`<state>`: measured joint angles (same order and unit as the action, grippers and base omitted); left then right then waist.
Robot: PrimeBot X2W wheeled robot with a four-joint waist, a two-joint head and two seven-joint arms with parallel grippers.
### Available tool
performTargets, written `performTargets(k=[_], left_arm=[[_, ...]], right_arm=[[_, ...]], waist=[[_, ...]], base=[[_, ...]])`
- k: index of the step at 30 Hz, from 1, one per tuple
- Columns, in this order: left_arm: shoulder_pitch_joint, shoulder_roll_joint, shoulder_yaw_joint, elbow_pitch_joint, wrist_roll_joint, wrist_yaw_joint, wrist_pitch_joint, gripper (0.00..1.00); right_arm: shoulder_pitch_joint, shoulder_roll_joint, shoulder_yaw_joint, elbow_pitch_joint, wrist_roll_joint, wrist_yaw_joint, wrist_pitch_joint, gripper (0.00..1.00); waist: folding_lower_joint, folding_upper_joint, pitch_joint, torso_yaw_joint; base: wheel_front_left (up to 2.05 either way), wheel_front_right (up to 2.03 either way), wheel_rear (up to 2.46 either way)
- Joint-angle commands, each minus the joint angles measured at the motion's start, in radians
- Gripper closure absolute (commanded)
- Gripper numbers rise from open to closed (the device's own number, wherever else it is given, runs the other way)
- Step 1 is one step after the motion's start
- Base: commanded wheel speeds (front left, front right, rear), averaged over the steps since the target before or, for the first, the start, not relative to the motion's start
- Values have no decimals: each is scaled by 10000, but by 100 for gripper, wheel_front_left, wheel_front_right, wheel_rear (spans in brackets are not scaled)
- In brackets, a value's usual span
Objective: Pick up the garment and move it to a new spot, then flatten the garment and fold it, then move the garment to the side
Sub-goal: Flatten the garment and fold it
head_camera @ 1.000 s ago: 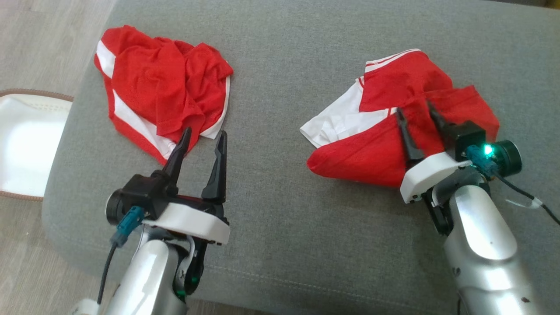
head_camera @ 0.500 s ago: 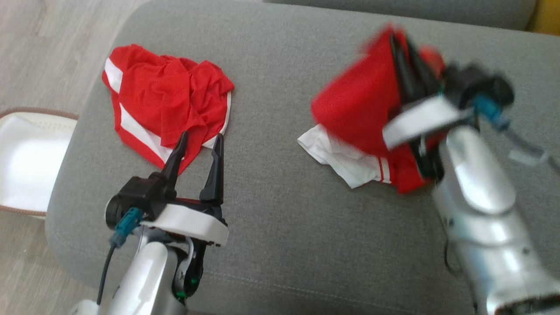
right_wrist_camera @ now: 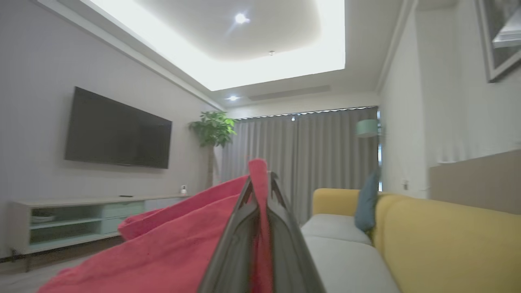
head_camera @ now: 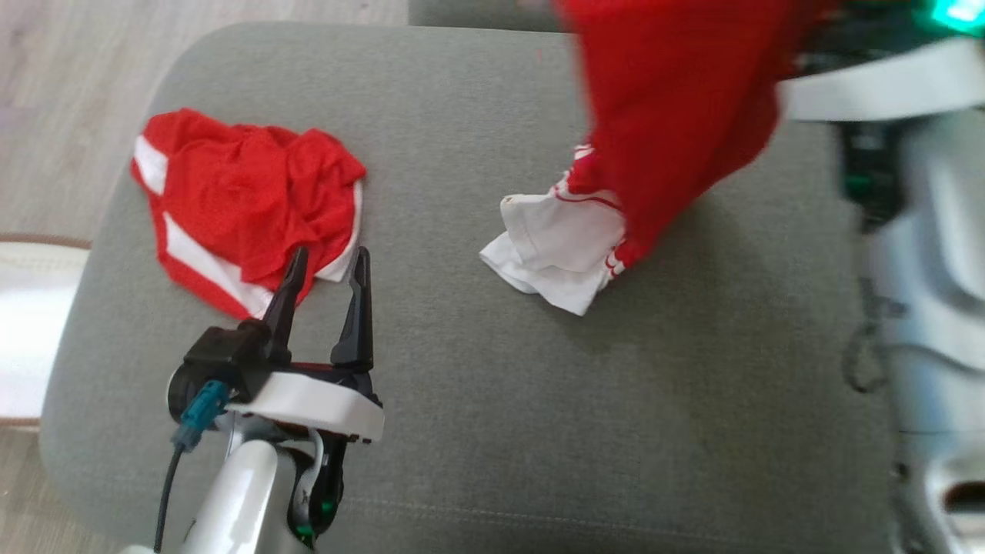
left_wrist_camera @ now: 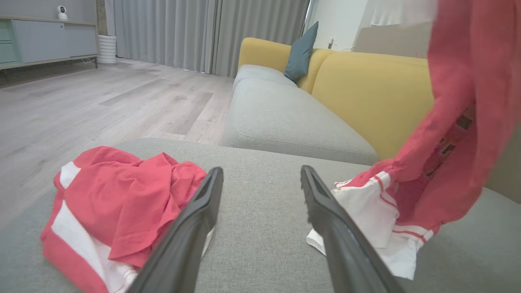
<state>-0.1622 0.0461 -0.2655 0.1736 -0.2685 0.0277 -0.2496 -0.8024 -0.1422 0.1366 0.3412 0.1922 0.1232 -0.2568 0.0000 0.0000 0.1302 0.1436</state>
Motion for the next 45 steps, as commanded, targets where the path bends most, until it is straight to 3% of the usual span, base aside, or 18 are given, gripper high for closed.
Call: performTargets(k=[1,7,8,9,13,17,22,33,38,45], left_arm=[[-228,42,374,-370,-9,65,-122,0],[-299,41,306,-370,42,39,-122,0],[-310,41,308,-359,50,33,-122,0],[-324,41,312,-343,62,21,-122,0],[-367,41,343,-277,129,-29,-122,0],[-390,41,402,-226,181,-71,-122,0],[-457,41,463,-228,189,-93,-122,0],[-235,41,411,-634,-12,-58,-122,0],[-1,41,383,-773,-52,-37,-122,0],[219,41,316,-774,-49,-49,-122,0]], right_arm=[[126,-100,-167,-236,-32,75,-47,100],[1660,-1142,-2738,822,-321,75,-7,100],[1916,-1219,-3240,995,-474,75,21,57],[2150,-1219,-3810,1202,-639,75,114,0],[2750,-844,-5742,1610,-1541,75,318,0],[2975,-90,-6382,1266,-2081,75,191,0],[3376,372,-5074,67,-2002,75,-5,0],[5378,394,-1036,-3339,-1481,75,-47,0],[6478,572,-162,-3564,-1724,75,-48,0],[6992,765,202,-3310,-1877,75,-48,0]], waist=[[0,0,33,-150],[0,0,182,-518],[0,0,228,-577],[0,0,277,-632],[0,0,401,-819],[0,0,415,-1020],[0,0,257,-1179],[0,0,-266,-1071],[0,0,-435,-900],[0,0,-479,-718]], base=[[0,0,0],[0,0,0],[0,0,0],[0,0,0],[0,0,0],[0,0,0],[0,0,0],[0,0,0],[0,0,0],[0,0,0]])
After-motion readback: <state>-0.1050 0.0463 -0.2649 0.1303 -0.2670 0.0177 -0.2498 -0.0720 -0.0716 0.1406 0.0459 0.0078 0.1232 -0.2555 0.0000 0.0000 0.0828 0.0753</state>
